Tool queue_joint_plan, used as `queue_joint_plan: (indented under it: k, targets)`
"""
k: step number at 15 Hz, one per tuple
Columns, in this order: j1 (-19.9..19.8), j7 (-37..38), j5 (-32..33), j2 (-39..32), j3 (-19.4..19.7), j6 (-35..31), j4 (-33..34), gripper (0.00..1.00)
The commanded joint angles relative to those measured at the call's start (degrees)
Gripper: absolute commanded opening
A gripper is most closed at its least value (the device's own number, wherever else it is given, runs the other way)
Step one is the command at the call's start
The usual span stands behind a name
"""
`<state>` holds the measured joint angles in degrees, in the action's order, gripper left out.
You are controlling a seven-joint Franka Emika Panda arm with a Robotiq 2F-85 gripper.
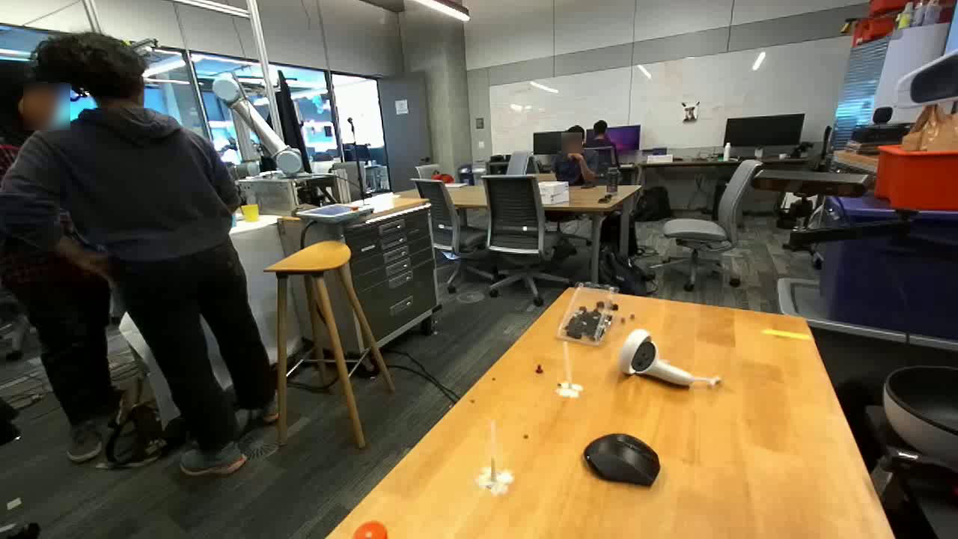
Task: Move the mouse slightly backwards
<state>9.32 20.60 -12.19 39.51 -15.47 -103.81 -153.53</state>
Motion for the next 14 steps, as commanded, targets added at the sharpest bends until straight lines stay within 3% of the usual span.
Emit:
queue_joint_plan:
  k: [1, 8, 11, 14]
  targets:
    - [0.01, 0.0, 0.06, 0.01, 0.06, 0.16, 0.16, 1.0]
    - [-0.17, 0.21, 0.16, -0.34, -0.18, -0.98, 0.05, 1.0]
    - [-2.25, 0.81, 2.21, -3.52, -0.39, -6.2, 0.33, 1.0]
    - [-5.91, 2.59, 7.74, -8.0, -0.66, -16.28, 0.11, 1.0]
